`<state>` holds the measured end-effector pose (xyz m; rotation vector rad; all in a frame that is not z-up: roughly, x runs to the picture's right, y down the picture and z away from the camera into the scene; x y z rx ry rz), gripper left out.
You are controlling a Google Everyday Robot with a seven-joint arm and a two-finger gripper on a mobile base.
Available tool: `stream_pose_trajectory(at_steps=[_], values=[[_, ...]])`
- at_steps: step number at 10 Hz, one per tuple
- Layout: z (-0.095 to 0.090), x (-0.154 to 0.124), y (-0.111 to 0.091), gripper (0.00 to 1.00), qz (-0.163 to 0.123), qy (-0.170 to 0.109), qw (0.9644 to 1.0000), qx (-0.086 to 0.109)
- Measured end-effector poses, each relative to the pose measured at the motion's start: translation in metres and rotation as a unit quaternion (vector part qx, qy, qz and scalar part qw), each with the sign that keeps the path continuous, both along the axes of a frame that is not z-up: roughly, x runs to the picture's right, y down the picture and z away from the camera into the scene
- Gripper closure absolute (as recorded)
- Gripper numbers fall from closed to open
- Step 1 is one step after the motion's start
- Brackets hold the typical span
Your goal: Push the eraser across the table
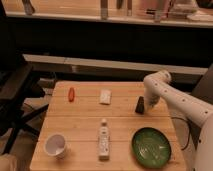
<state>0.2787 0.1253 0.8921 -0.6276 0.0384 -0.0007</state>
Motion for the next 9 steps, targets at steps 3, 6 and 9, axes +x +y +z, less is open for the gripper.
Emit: stream_pose_trajectory(at_steps=[3, 6, 9], values=[[0.0021, -0.0058, 0.0000, 1.00, -0.007, -0.005, 1.0000, 0.002], [0.0025, -0.0107, -0.0002, 1.00, -0.013, -0.009, 0.9999, 0.006], [0.0045, -0.0080, 0.0002, 1.00, -0.008, -0.008, 0.9999, 0.008]])
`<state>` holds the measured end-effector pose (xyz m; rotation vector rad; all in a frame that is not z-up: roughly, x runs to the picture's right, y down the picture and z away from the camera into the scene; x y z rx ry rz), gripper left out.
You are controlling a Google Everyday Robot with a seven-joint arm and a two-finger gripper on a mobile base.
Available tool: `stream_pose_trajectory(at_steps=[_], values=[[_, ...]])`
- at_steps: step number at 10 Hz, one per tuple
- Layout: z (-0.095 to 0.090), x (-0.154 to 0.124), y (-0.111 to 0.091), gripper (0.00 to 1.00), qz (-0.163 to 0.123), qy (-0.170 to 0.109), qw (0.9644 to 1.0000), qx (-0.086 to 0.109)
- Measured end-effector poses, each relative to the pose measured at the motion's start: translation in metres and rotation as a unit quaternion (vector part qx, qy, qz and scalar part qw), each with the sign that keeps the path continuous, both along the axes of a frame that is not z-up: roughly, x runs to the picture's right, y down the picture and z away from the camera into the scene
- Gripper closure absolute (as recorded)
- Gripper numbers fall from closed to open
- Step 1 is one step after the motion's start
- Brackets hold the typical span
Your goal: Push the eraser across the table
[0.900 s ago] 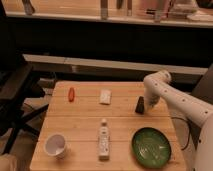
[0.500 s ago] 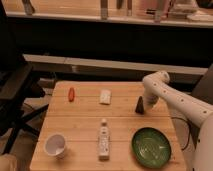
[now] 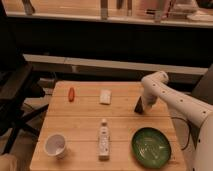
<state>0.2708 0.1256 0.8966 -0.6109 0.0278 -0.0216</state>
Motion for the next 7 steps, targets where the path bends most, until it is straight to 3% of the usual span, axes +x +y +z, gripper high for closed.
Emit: stream_pose_trajectory(at_steps=[7], values=[[0.0057, 0.0030, -0.0029, 1.00, 0.002, -0.002, 1.0000, 0.006]])
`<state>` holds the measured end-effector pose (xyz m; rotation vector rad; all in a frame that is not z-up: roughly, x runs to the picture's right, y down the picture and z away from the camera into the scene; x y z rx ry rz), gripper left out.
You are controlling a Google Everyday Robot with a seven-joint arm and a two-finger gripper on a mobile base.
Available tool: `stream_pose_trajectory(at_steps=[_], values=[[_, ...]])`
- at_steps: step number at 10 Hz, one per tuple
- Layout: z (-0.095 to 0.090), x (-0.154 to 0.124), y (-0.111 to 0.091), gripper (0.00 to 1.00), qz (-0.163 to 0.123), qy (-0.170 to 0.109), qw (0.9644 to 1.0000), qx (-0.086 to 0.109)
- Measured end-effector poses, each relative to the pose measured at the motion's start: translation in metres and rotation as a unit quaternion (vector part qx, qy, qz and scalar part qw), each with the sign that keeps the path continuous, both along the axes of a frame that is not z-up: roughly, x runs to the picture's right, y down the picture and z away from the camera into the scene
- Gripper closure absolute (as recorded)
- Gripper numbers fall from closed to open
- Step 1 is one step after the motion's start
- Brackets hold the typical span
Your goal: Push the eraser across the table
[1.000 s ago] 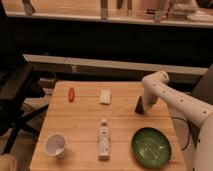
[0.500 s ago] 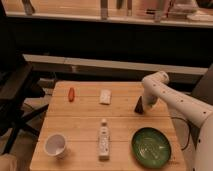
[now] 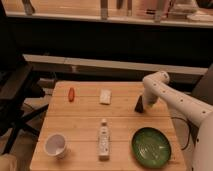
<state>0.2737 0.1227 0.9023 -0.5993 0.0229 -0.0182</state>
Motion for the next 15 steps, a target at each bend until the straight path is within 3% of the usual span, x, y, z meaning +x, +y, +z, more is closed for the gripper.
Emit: stream_pose_trajectory(at_steps=[15], values=[[0.003, -0.012, -0.002, 1.00, -0.018, -0.015, 0.9997, 0.006]])
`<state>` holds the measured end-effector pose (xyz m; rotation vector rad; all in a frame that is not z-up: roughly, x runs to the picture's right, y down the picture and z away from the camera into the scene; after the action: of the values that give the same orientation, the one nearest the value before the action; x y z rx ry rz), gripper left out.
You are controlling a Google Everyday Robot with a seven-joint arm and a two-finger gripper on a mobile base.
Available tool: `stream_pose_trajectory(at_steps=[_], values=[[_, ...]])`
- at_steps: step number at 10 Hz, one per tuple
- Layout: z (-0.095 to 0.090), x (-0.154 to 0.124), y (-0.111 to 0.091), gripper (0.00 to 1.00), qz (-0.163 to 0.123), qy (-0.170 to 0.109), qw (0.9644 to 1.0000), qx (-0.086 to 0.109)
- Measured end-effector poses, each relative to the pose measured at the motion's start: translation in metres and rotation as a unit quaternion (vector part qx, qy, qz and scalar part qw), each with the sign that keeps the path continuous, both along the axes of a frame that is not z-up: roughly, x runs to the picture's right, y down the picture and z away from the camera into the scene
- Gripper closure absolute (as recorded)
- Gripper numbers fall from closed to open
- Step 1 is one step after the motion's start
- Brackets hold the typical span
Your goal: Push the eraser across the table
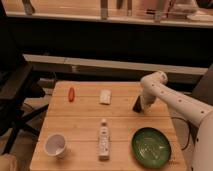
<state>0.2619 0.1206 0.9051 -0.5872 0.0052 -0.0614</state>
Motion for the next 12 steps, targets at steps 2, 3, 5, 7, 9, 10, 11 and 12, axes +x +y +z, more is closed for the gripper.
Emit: stream_pose_trajectory(at_steps=[2, 3, 5, 7, 9, 10, 11, 12], values=[[-0.002, -0.005, 0.002, 1.00, -0.007, -0.005, 1.0000, -0.002], [-0.003, -0.011, 0.003, 1.00, -0.011, -0.009, 0.9999, -0.002], [-0.004, -0.015, 0.003, 1.00, -0.014, -0.011, 0.9998, -0.002], [-0.005, -0.018, 0.003, 1.00, -0.020, -0.014, 0.9997, -0.003], [-0.005, -0.033, 0.003, 1.00, -0.028, -0.022, 0.9993, -0.004], [-0.005, -0.031, 0.003, 1.00, -0.028, -0.022, 0.9994, -0.004], [-0.006, -0.030, 0.004, 1.00, -0.030, -0.020, 0.9993, -0.005], [-0.006, -0.033, 0.003, 1.00, -0.031, -0.022, 0.9993, -0.005]])
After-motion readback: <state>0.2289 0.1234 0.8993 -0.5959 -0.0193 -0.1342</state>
